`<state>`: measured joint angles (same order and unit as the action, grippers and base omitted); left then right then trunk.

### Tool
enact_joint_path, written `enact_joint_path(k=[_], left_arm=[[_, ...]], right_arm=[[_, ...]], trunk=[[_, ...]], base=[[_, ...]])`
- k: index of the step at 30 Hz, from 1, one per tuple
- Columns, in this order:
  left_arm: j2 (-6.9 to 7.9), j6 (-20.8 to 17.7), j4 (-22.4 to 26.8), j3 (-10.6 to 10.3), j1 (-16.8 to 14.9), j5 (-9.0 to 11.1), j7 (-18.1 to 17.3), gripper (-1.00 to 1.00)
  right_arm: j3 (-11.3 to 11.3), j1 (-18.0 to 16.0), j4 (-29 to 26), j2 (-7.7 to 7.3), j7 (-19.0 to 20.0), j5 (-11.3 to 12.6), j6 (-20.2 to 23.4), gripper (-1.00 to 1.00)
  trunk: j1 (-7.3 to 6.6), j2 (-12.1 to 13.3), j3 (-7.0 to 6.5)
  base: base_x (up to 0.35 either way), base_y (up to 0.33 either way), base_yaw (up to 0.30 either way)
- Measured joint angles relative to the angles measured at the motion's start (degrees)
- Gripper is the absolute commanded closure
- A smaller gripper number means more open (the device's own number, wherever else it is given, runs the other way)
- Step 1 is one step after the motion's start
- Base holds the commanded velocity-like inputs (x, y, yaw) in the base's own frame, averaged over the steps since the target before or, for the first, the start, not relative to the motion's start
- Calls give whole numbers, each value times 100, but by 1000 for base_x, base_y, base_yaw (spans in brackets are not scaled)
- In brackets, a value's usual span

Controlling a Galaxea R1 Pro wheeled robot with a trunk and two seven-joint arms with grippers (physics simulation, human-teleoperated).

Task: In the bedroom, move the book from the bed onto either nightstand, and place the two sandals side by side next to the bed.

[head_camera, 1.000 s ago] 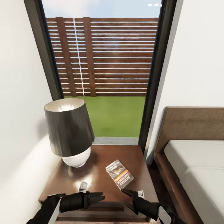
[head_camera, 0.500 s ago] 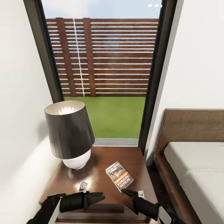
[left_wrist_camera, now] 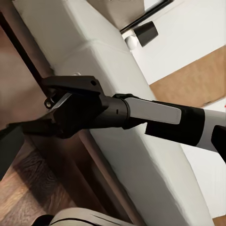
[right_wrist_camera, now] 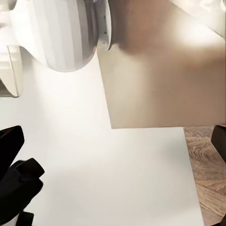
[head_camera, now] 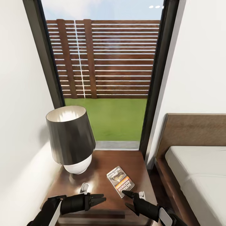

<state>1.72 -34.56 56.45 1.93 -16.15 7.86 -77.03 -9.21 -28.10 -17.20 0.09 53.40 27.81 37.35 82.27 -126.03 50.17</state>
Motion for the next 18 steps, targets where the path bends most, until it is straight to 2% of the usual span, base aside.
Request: enact_joint_path(k=[5,18], left_arm=[[-5,-7,1,-7,0,-2,157,-100],[-6,-8,2,-5,0,-2,183,-100]], right_arm=[[1,0,-3,-1,1,-7,-11,-100],[-11,0,-2,-8,6,-7,-10,-100]], trunk=[[-110,201,-90],[-395,722,-323]], base=[[0,0,0],[0,0,0]])
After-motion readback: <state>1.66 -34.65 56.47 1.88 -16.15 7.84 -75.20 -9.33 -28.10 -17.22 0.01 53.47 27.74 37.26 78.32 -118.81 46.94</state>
